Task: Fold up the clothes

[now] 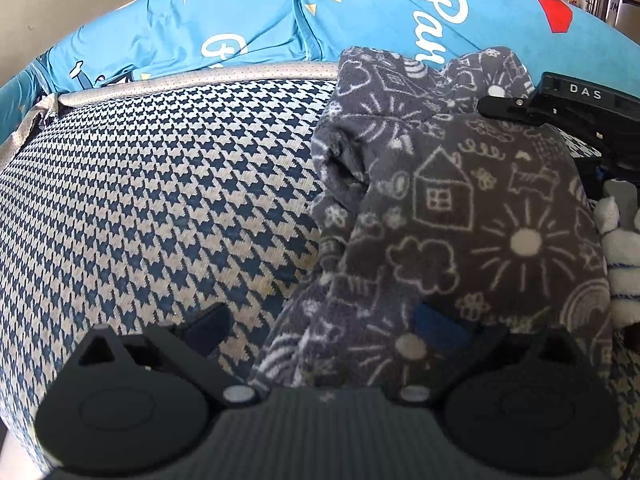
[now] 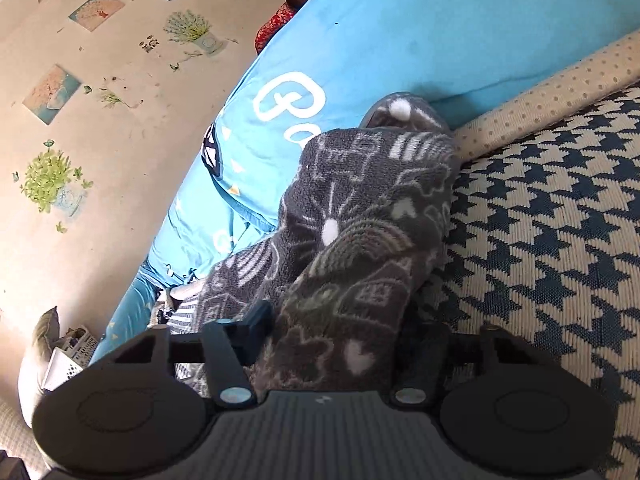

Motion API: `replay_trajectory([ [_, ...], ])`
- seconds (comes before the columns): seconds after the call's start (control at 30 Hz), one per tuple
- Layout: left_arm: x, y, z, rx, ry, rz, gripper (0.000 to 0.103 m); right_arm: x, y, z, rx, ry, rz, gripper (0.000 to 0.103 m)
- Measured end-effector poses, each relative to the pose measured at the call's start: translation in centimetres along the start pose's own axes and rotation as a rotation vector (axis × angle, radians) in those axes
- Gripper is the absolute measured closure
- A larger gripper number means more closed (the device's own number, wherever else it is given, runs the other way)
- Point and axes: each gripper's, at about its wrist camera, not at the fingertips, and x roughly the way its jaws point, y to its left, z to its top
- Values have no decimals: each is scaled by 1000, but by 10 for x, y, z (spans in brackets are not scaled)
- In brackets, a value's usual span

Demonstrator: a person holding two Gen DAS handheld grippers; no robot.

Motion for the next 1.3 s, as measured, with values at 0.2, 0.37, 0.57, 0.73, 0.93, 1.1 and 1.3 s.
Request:
replay_trajectory([
  [0.2,1,-3,0,11,3,12,0,-3,1,-2,34,-25,-33,76],
  [0.37,0,-10,2,43,-3,26,0,-23,15,-2,38,-88,-83,83],
  [0.57,-7,-19,2,80,-22,-16,0,-56,35,-2,33,-175,-155,84],
  [0.73,-17,-30,0,127,-52,-137,0,-101,45,-1,21,-266,-261,84],
  [0.93,-30,-47,-5,195,-98,-232,0,-175,38,-8,31,-402,-448,84],
  [1.1,-35,-55,-7,216,-108,-273,0,-232,33,-25,53,-485,-604,84],
  [1.3,-39,-58,-9,238,-120,-290,0,-261,16,-39,18,-429,-748,81],
])
